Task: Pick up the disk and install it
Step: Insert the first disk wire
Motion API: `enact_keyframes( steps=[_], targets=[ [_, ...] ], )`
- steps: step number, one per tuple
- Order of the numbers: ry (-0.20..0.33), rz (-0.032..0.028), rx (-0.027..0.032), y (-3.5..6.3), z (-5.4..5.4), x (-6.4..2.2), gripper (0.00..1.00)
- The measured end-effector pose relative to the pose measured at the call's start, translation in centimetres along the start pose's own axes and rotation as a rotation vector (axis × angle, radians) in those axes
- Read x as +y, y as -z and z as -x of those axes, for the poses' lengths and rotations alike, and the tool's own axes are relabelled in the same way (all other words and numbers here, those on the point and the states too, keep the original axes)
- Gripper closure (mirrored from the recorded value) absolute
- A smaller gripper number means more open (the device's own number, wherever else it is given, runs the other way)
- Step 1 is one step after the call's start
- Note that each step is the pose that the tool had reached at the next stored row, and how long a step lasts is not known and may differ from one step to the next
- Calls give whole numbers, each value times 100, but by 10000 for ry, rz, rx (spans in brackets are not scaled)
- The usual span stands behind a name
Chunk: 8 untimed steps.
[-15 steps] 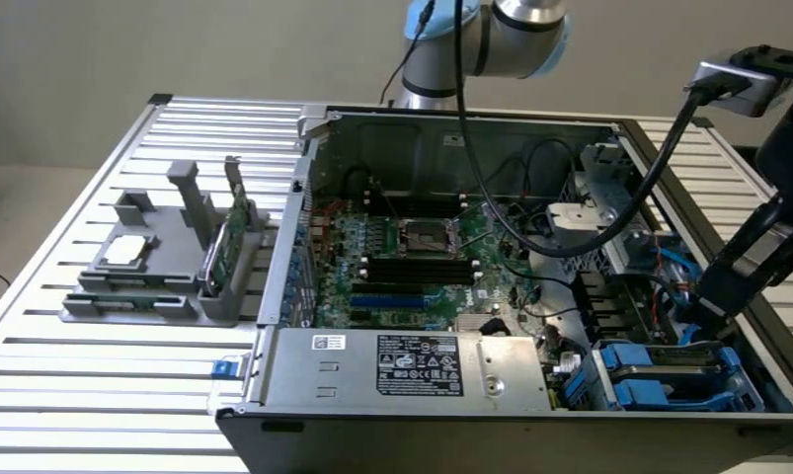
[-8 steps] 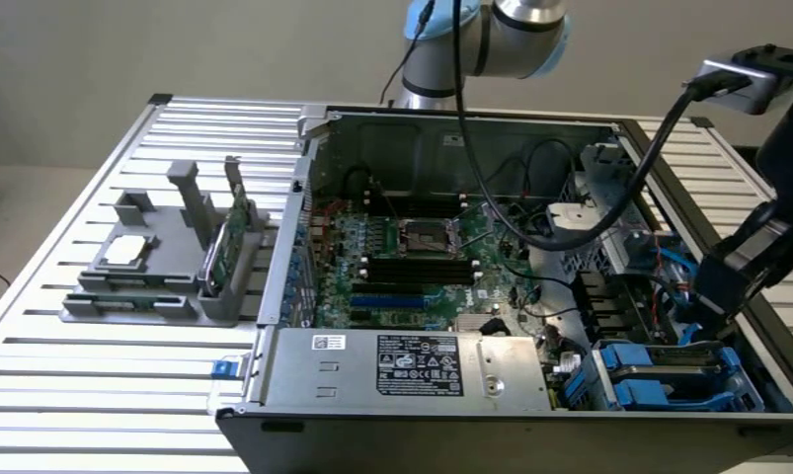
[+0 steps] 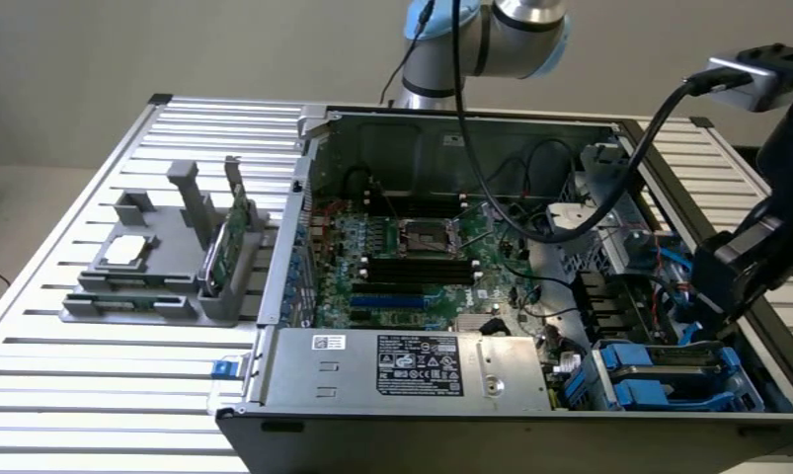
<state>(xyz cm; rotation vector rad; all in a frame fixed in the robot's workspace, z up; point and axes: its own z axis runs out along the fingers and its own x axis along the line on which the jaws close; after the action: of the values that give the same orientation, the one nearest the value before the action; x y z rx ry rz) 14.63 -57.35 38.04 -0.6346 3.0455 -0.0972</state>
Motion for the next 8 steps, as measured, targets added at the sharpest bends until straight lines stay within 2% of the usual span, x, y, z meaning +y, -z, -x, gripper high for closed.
enact_keyframes(
  steps=[4,8],
  targets=[
    [-556,-28,-7,0,0,0,69],
    [-1172,-49,12,0,-1,1,69]
  ],
)
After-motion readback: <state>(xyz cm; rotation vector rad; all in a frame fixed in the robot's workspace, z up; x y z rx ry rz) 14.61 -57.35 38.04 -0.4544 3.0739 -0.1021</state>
